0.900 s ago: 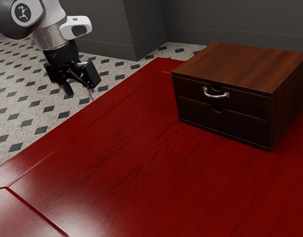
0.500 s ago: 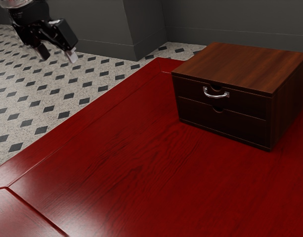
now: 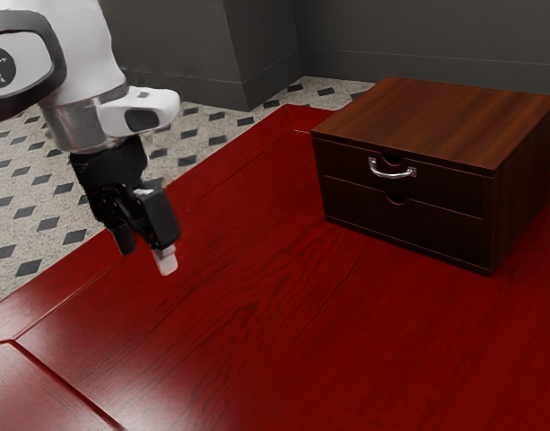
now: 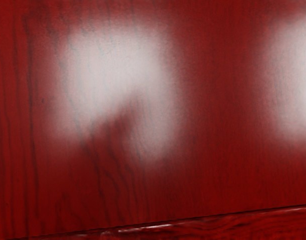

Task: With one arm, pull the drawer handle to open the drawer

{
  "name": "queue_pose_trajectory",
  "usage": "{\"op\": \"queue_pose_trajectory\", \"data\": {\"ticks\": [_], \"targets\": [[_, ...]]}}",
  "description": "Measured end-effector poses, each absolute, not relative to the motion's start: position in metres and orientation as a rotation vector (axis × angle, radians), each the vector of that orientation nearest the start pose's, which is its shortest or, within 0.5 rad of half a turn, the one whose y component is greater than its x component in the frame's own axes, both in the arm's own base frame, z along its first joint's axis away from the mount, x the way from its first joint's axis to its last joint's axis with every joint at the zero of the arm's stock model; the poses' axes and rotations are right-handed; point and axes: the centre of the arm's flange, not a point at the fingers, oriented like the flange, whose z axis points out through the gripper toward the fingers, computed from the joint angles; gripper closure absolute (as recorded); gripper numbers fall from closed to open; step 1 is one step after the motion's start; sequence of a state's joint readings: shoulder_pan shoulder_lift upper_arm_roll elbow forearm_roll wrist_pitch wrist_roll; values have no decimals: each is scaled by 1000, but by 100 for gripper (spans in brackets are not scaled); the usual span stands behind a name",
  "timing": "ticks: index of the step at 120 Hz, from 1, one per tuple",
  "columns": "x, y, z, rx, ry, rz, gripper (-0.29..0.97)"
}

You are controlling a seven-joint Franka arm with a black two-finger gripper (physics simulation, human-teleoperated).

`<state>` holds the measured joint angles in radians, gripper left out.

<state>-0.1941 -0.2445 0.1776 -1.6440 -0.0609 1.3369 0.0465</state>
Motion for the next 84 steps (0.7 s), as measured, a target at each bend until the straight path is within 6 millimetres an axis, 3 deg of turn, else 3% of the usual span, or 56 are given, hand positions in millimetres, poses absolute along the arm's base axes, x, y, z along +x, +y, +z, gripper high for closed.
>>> {"op": "queue_pose_trajectory", "data": {"ticks": [6, 14, 20, 28, 44, 63, 72, 84], "targets": [[415, 0, 667, -3244, 151, 170, 0], [386, 0, 655, -3242, 172, 208, 0], [379, 0, 654, -3238, 200, 196, 0], [384, 4, 648, -3205, 306, 130, 0], [441, 10, 629, -3093, 665, 1, 0], [528, -12, 629, -2868, 1118, -114, 0], [552, -27, 632, -2755, 1305, -153, 0], [565, -45, 634, -2613, 1517, -188, 0]]}}
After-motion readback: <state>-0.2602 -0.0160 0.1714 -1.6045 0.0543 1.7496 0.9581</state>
